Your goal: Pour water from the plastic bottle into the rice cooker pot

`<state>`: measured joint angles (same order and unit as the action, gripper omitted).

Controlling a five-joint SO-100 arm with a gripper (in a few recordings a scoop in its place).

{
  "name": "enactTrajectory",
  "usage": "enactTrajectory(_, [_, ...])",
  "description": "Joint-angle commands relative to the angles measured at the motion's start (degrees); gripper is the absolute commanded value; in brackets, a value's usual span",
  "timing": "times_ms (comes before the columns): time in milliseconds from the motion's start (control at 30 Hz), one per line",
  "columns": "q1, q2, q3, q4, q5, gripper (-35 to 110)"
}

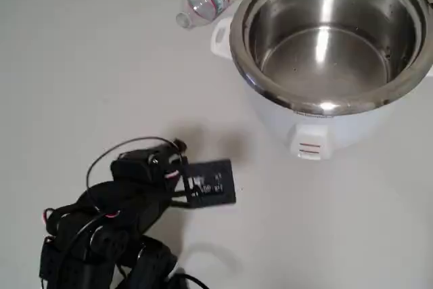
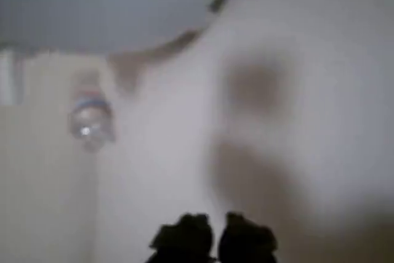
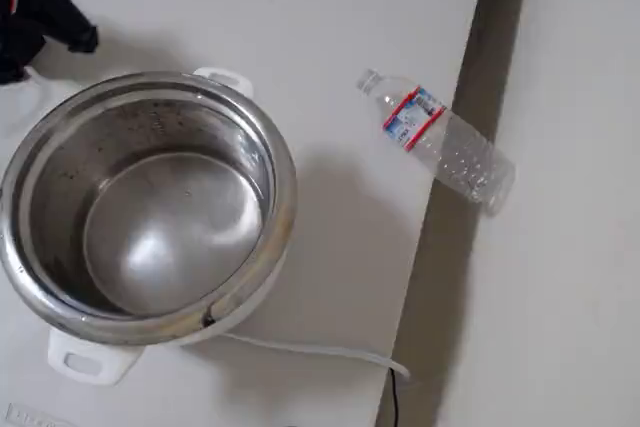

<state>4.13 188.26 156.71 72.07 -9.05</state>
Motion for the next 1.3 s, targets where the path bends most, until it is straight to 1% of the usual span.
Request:
enactTrajectory(0, [2.72,0.09,4.83,2.46,0.44,0])
enactTrajectory(200, [2.99,0.09,13.45,1.93,1.14,0])
enactTrajectory(1267, [3.34,0.09,13.45,1.93,1.41,0])
